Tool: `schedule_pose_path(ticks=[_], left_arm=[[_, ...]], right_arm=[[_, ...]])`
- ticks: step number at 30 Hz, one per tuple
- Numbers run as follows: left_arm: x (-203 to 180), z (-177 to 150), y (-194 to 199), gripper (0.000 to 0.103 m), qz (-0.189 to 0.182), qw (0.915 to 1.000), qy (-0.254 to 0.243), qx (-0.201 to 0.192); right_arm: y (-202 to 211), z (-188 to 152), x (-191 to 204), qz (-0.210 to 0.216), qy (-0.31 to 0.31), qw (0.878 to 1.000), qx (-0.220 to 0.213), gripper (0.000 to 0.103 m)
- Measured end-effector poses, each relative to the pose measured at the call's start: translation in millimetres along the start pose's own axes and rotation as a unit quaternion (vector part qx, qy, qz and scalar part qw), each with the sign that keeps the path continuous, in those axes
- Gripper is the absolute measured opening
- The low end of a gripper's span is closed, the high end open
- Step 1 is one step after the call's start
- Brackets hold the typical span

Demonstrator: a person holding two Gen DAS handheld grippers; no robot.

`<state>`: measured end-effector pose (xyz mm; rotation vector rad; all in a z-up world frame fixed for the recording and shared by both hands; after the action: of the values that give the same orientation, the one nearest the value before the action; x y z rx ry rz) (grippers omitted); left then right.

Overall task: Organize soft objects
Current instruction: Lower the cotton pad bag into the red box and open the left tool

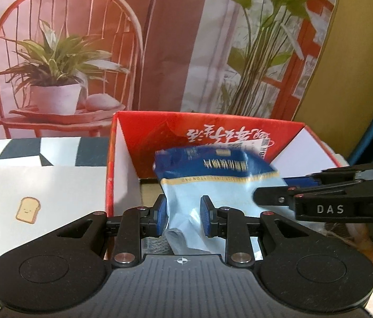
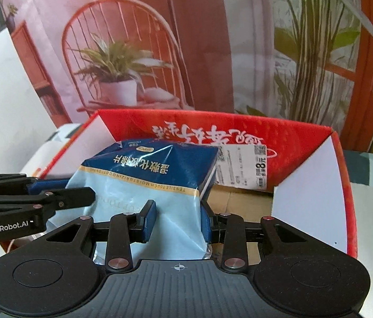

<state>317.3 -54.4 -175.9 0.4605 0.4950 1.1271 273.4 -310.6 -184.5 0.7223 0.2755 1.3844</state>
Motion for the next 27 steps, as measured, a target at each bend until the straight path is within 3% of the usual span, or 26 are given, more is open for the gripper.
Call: schedule_pose_path(ticks=[6,12,19,20,27], left_arm=[[-6,3,10,0.036,0.010,0.9997,-0.021,-0.009],[-11,8,33,0.051,0.011,0.9990,-0.026,-0.033],[-20,8,64,0.092,0.014,0.9966,-0.046,-0.067],[-22,7,68,0.097,0.015,0.9963,-0.048,-0.070],[-25,4,89,0.103,0.032,0.9958,-0.042,-0.076]], right_arm=[[5,0,4,-0.028,0.018,0.999,0.000,0.039],[26,1,5,-0.035,0.022,0.999,-0.027,0.064],[57,1,3,-0.049,0.027,0.996,-0.064,0.101],[62,0,2,-0.050,0.026,0.996,-0.069,0.102],[88,-9,3,-0.063,0.026,0.994,-0.091,0.103]])
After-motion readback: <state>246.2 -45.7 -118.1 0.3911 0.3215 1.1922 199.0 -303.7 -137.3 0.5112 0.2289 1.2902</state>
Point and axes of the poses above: each gripper's, at about its wrist camera, not at the fingertips, and y roughly against the way its jaws point, x to its left, z to its top, the point moved 1 cm from there along -y, roughly the way its jaws point, and after that the axes turned 9 degrees about -x, right-handed, at the moved point
